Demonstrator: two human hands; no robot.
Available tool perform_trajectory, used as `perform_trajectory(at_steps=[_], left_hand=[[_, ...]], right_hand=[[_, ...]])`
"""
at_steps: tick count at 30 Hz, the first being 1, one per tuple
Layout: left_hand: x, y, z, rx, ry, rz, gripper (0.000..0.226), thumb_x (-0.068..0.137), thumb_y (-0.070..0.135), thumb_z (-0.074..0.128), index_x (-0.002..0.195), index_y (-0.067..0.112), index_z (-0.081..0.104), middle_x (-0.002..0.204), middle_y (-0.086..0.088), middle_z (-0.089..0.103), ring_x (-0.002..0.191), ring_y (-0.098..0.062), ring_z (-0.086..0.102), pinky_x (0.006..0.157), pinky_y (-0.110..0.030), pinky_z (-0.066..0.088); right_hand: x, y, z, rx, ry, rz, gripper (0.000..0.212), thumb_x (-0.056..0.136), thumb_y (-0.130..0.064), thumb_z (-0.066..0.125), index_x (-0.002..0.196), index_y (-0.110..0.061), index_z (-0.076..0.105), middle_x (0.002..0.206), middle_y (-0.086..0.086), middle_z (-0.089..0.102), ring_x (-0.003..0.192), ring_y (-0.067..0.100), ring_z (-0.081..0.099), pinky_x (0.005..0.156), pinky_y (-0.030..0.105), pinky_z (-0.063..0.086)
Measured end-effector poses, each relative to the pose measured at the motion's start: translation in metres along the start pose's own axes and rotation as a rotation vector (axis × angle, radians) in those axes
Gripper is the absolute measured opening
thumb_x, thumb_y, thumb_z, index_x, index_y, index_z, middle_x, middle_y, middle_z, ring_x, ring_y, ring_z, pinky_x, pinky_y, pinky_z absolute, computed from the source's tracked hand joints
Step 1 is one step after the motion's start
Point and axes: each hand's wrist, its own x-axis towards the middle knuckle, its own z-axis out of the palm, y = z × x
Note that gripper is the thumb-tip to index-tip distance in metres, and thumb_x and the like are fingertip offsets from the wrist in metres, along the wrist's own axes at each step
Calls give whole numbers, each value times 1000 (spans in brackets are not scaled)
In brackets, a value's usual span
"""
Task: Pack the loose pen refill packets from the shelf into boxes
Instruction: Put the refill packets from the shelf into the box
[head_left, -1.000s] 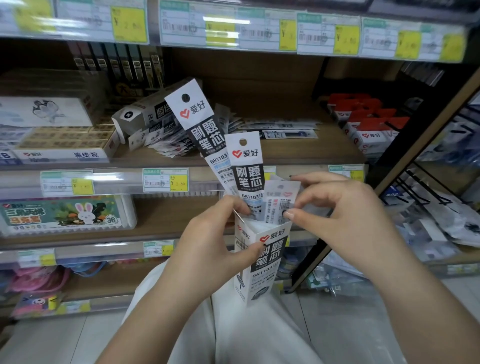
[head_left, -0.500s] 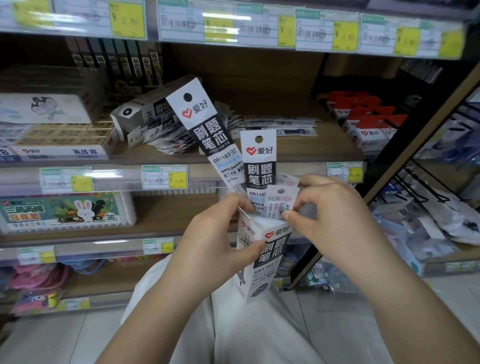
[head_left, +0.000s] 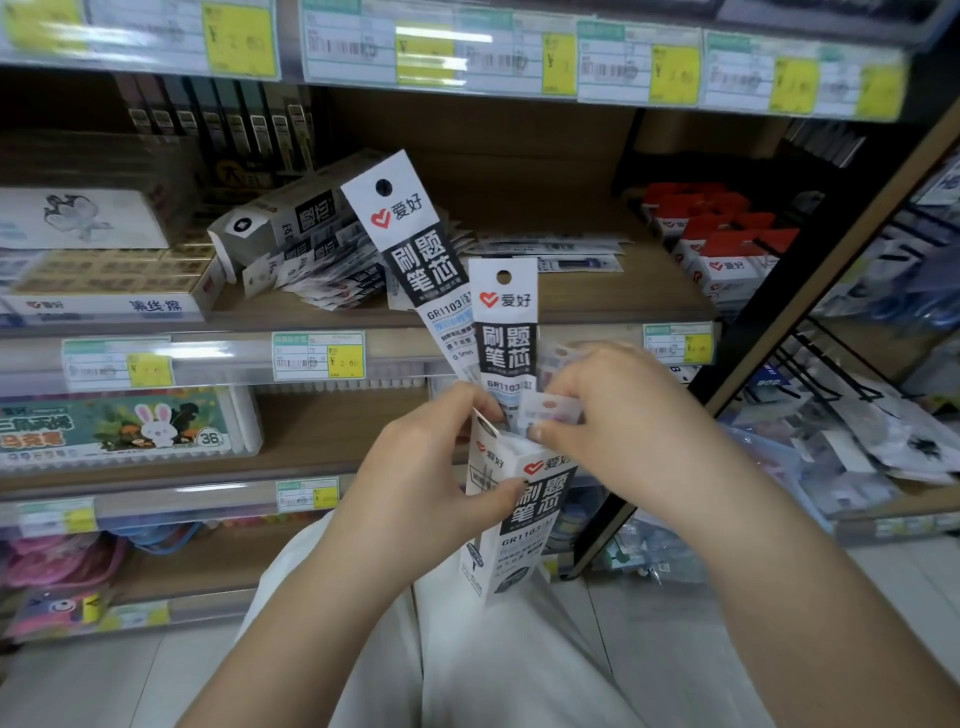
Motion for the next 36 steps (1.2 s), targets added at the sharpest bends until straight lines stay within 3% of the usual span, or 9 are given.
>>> perform_trajectory(at_steps=[4, 6, 11, 16, 21, 24, 27, 31, 36], left_hand=[[-1, -1, 0, 5, 9, 2, 41, 62, 31, 76, 90, 37, 46, 92, 22, 64, 87, 3, 61, 74, -28, 49], [-3, -1, 0, 4, 13, -2, 42, 63, 29, 78, 89, 36, 46, 92, 23, 64, 87, 2, 61, 75, -27, 48], [-3, -5, -3, -2, 26, -32, 42, 60, 36, 74, 91, 35, 46, 93, 24, 64, 89, 5, 61, 77, -27, 49], [-2, -4, -4, -1, 20, -36, 42, 62, 31, 79, 89, 33, 47, 95, 22, 64, 89, 3, 61, 79, -33, 53], [0, 1, 0, 35, -12, 10, 41, 64, 30, 78, 87, 35, 44, 89, 17, 64, 84, -1, 60, 72, -32, 50], [-1, -1, 0, 11, 2, -4, 40, 63, 30, 78, 88, 35, 47, 91, 19, 65, 87, 2, 61, 75, -30, 50], [-2, -2, -1, 9, 8, 0, 42, 63, 29, 79, 88, 36, 47, 93, 21, 65, 88, 4, 61, 76, -28, 49], [-1, -4, -3, 19, 17, 1, 39, 61, 36, 73, 90, 31, 47, 93, 23, 63, 89, 3, 61, 77, -29, 51], [0, -3, -2, 28, 13, 4, 39, 62, 35, 74, 90, 31, 47, 92, 24, 62, 89, 4, 60, 77, -26, 49]], right_hand=[[4, 1, 4, 94, -18, 69, 22, 84, -34, 63, 75, -13, 65, 88, 1, 59, 85, 18, 49, 61, 28, 37], [1, 5, 6, 71, 28, 76, 20, 82, -35, 64, 76, -17, 67, 88, -3, 59, 89, 16, 49, 67, 28, 42], [-7, 6, 6, 169, 207, 25, 16, 81, -27, 67, 66, -29, 65, 120, -15, 57, 119, 11, 45, 90, 27, 41], [0, 10, 8, 72, 98, 71, 17, 83, -30, 65, 66, -27, 63, 88, -6, 62, 98, 18, 52, 76, 34, 49], [4, 2, 6, 152, -8, 14, 17, 86, -27, 61, 74, -15, 67, 70, -3, 58, 73, 14, 54, 67, 23, 41], [1, 2, 4, 153, -67, 78, 14, 85, -32, 63, 76, -23, 69, 76, -4, 62, 78, 14, 58, 70, 24, 47], [-1, 4, -2, 120, -27, 123, 20, 83, -36, 65, 64, -33, 58, 80, -10, 58, 88, 13, 58, 74, 29, 51], [-5, -1, -5, 149, 9, 100, 20, 85, -36, 63, 66, -33, 58, 109, -11, 59, 111, 13, 51, 89, 30, 46], [-4, 11, 5, 115, 88, 39, 15, 83, -25, 64, 68, -21, 65, 76, -3, 63, 79, 18, 60, 74, 32, 52]])
